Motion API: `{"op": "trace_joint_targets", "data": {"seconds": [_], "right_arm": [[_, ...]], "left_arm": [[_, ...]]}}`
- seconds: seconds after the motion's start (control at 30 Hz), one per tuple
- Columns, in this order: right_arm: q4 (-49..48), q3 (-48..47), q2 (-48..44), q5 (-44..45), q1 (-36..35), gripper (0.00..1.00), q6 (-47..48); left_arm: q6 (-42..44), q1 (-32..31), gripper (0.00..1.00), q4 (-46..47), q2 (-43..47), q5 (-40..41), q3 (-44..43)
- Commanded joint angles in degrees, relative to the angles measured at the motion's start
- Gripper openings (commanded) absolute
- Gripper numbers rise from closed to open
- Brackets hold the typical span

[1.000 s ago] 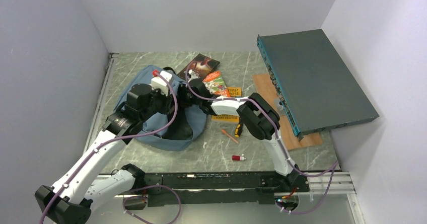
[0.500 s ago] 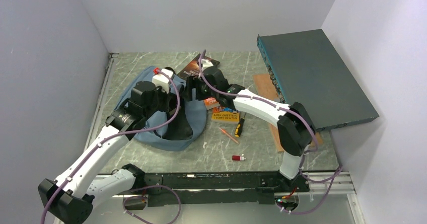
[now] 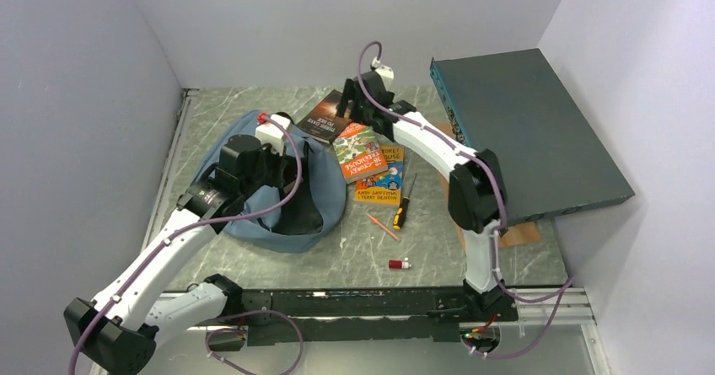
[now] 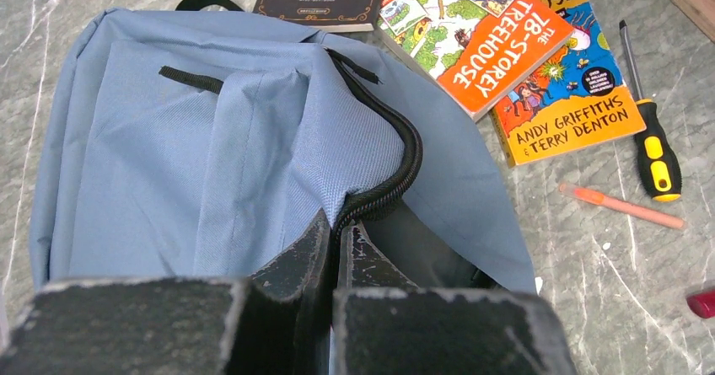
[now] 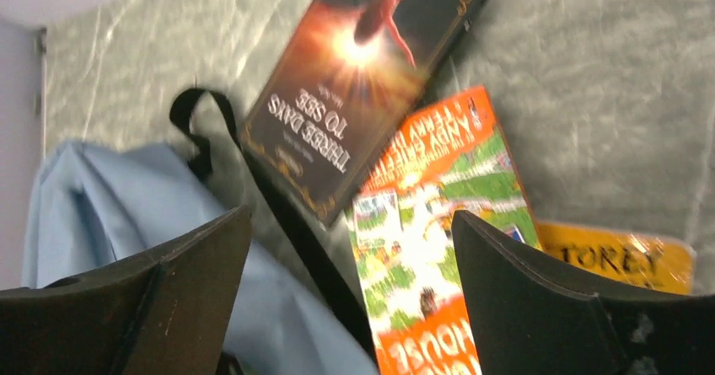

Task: Pack the student bag
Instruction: Place the book in the student bag, then pick up the book from the center of the board.

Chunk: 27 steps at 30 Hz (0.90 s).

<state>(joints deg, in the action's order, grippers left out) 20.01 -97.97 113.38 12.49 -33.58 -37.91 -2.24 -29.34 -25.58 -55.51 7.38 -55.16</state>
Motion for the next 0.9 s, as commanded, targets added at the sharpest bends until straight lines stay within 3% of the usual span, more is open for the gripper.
{"op": "trace_joint_targets", "data": {"seconds": [0.0,0.2,0.33,0.47,0.6,0.7,0.87], "right_arm": [[2.9,-14.0,9.6,13.9,-1.4,0.92,-4.4],[6.1,-27.8,19.2,21.4,-1.6,0.95,-0.6],[3.1,-25.5,19.0,22.5,-2.0,0.98,2.0],[0.6,-27.2,21.5,22.8,-5.2,1.0,11.0],[2.6,-27.8,21.7,21.0,-6.8,1.0,11.2],[0.2,-24.4,20.2,18.0,-7.9,0.99,11.2],[-5.9,-20.0,19.1,13.3,-10.4,0.98,26.6]], "left_arm": [[-0.6,-0.1,0.0,1.8,2.1,-1.0,-2.2],[-1.4,-0.1,0.0,1.9,2.2,-3.6,-2.5],[-1.8,-0.1,0.0,1.6,2.9,-3.9,-2.8],[-2.0,-0.1,0.0,2.0,4.0,-4.2,-2.6],[-3.4,-0.5,0.0,0.6,5.4,1.2,-2.7],[-10.6,-0.7,0.0,-6.9,6.6,8.2,-2.4],[-12.7,-0.6,0.0,-14.9,8.6,12.0,2.0]]}}
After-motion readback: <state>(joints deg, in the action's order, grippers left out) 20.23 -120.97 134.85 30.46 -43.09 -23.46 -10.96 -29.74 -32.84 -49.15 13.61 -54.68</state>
